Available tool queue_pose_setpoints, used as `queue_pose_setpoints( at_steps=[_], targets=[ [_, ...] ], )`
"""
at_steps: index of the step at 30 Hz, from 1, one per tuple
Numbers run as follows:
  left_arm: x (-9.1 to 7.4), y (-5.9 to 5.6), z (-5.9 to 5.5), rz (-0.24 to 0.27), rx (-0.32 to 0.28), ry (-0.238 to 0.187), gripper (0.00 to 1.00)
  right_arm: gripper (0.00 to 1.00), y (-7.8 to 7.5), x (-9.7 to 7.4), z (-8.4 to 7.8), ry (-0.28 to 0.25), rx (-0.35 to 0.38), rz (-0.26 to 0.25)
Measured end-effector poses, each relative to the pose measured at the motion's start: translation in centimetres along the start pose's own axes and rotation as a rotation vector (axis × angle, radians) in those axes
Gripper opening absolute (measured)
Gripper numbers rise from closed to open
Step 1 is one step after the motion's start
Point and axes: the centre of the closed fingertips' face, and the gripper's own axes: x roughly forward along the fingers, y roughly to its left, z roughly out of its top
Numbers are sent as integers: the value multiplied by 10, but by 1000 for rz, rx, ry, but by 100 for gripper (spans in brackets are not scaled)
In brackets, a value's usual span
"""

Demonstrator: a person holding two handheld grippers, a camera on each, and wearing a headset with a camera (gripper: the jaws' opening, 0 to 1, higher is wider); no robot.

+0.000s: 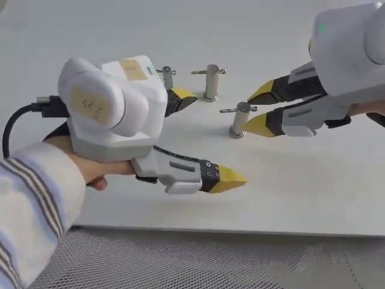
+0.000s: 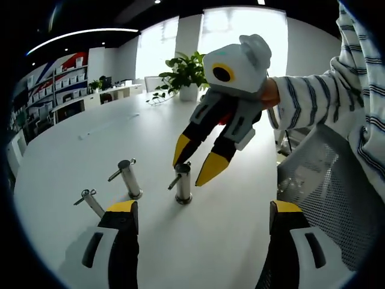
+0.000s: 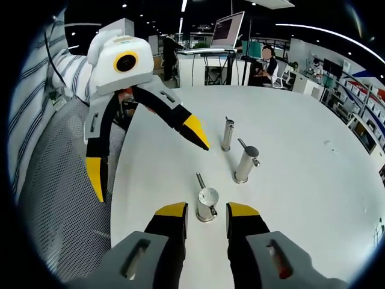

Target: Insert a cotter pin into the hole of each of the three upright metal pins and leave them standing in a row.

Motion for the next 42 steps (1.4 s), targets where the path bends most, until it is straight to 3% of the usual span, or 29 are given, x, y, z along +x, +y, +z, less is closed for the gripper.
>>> queue_pose_setpoints(
  at_steps=[4,6,10,16,21,26,32,42],
  targets=[
    [-1,-8,-9,-22,-22,24,91,20,0,3,2,0,-6,7],
    [-1,-12,-8,-36,-42,11,99,20,0,5,3,3,-11,11],
    [-3,-18,-7,-56,-58,7,99,19,-2,9,4,8,-17,16],
    [-4,-20,-10,-62,-81,17,99,12,-5,12,3,24,-39,20],
    [-7,-17,-6,-45,-76,-17,99,9,-5,12,4,25,-28,29],
    [-10,-16,-13,-41,-71,15,99,9,-5,12,4,20,29,35],
    [-12,-10,-16,-2,-71,14,99,8,-6,12,4,21,32,27],
    [-14,-8,-20,12,-82,22,99,8,-42,-3,9,29,38,-65]
  ],
)
